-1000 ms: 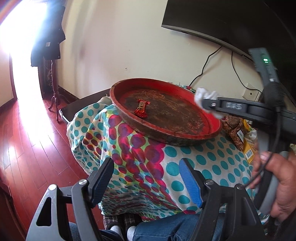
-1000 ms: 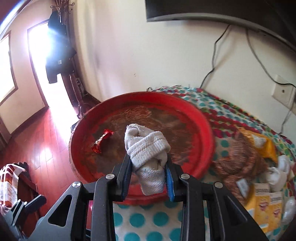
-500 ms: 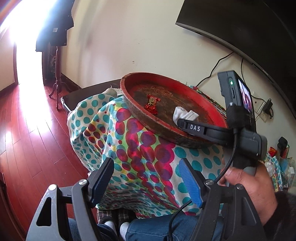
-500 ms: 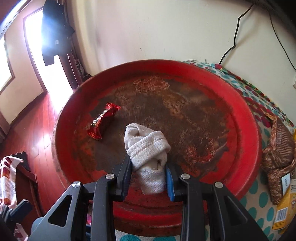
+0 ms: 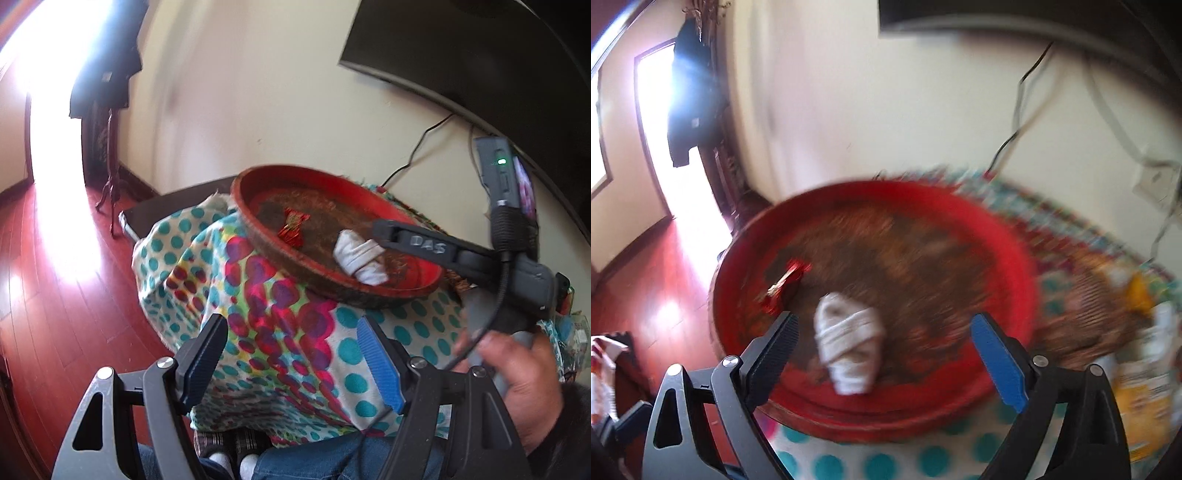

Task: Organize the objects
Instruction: 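Carry the sock over the red tray and release it with the right gripper, then grasp the yellow medicine box with the left gripper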

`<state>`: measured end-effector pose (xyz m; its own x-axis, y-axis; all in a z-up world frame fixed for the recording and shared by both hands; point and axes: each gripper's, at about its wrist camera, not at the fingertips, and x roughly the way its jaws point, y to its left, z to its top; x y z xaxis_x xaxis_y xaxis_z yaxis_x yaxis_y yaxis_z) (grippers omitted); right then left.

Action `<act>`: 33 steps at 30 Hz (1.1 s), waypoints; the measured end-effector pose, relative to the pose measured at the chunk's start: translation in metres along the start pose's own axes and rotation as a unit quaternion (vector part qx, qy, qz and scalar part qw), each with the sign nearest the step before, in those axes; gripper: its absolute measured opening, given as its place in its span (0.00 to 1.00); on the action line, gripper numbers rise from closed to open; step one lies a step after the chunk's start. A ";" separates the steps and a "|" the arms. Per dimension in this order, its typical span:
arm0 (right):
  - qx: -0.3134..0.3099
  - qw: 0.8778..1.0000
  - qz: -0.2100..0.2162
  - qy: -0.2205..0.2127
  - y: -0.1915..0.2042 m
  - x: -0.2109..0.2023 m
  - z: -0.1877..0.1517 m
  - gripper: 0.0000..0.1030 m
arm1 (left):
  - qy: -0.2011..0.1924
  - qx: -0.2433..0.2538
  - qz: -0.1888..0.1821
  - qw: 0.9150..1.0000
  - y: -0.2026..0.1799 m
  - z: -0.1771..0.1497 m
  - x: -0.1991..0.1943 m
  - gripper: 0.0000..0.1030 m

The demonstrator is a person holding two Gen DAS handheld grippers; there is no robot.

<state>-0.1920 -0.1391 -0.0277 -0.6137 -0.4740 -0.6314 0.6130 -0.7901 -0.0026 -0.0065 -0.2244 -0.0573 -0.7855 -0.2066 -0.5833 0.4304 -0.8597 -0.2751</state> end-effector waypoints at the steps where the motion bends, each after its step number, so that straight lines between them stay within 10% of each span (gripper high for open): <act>1: -0.005 1.000 -0.017 -0.003 -0.007 -0.007 0.000 0.90 | -0.006 0.007 -0.002 1.000 -0.004 0.000 -0.002 0.72; 19: 0.150 0.980 -0.132 0.012 -0.228 -0.084 -0.116 0.92 | 0.044 0.119 -0.053 0.990 -0.130 -0.026 0.027 0.73; 33: 0.266 0.954 -0.131 0.037 -0.318 -0.103 -0.159 0.93 | 0.074 0.235 -0.096 0.964 -0.287 -0.025 0.098 0.73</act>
<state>-0.2449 0.2224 -0.0851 -0.6617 -0.2202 -0.7167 0.0924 -0.9726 0.2135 -0.1963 0.0139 -0.0547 -0.7434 0.0158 -0.6686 0.0073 -0.9995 -0.0318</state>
